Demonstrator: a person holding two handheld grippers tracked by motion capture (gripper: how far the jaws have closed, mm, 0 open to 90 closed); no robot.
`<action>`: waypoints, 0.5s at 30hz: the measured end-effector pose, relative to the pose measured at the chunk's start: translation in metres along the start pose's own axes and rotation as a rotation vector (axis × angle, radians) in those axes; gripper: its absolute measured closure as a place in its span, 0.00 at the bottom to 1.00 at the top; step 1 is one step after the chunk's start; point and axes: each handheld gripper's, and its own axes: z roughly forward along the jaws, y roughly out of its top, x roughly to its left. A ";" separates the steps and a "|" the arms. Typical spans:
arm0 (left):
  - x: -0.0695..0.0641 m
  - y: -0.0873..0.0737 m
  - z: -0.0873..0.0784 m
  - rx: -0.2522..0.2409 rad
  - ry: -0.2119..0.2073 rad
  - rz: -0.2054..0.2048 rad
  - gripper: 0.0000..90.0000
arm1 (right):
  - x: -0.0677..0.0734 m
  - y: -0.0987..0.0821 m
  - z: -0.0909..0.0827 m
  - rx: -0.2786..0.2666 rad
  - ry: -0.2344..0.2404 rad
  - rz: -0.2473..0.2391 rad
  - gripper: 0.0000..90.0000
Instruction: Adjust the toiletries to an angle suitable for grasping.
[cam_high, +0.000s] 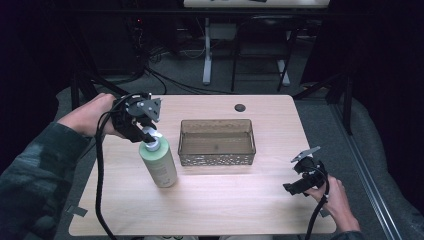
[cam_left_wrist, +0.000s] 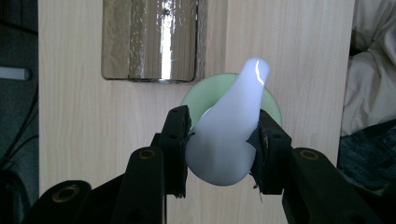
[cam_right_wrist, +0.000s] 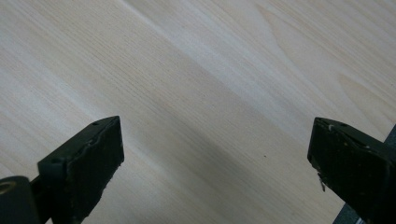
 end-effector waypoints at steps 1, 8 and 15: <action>0.000 0.001 -0.002 0.003 0.002 -0.001 0.69 | 0.000 0.000 0.000 0.000 -0.002 -0.003 0.03; 0.002 0.007 -0.010 0.010 0.013 0.014 0.69 | 0.001 0.000 0.000 0.002 -0.001 0.002 0.03; 0.003 0.010 -0.018 0.004 0.018 0.019 0.69 | 0.001 0.000 0.000 -0.001 -0.003 -0.001 0.03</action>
